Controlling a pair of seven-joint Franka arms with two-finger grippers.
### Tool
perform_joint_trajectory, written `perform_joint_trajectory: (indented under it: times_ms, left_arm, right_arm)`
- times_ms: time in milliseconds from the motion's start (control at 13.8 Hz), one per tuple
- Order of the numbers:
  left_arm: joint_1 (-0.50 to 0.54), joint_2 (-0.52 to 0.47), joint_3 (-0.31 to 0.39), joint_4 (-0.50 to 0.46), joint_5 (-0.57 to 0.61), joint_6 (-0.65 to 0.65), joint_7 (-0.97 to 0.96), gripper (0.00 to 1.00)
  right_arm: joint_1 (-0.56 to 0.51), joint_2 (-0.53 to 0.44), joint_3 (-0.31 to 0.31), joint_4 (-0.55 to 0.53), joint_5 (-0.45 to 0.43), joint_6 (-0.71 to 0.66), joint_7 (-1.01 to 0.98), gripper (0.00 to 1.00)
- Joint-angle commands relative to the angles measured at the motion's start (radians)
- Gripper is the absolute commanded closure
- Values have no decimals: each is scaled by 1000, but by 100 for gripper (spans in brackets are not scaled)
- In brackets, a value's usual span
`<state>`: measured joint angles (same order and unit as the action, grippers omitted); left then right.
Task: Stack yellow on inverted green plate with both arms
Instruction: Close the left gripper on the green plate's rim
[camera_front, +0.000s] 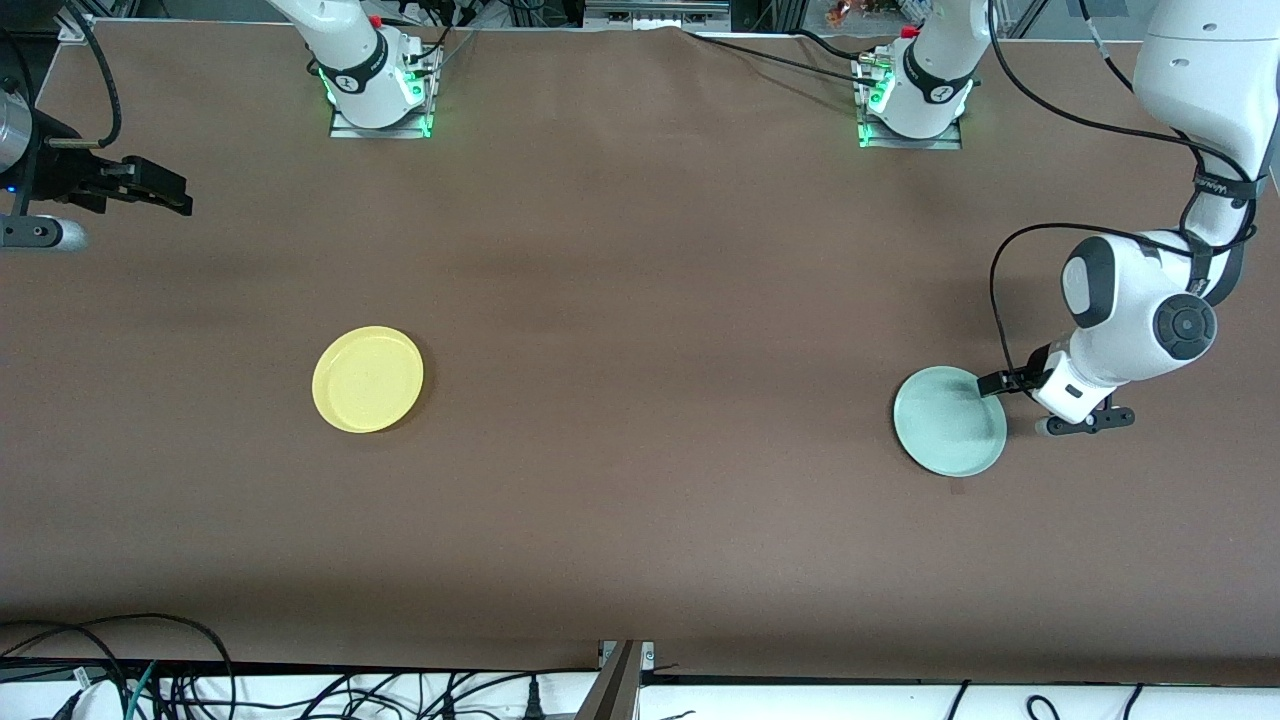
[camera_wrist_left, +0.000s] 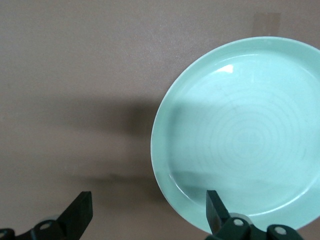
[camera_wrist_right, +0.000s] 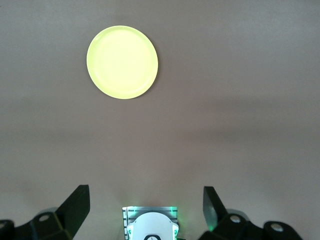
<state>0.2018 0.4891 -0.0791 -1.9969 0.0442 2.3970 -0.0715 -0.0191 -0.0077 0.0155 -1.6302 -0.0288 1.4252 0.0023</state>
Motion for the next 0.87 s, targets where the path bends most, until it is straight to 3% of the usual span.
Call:
perform_joint_trajectory:
  times_ms: [0,218,436,727,800]
  left_arm:
    - [16,38,-7,32,17,30,-16,8]
    - [13,65,-8,70,19,48,-10,36]
    - [13,82,-7,81,19,48,-7,48]
    - [7,101,-8,89,17,50,-10,50]
    - [7,101,-8,93,19,47,-8,58]
  right_arm:
    - [2,9,-3,26,-3,-22,-1,0]
    - [2,9,-3,26,-3,-22,-1,0]
    - [2,9,-3,26,-3,-22,-4,0]
    - [2,9,-3,26,-3,-22,-4,0]
    - [2,9,-3,26,-3,-22,-4,0]
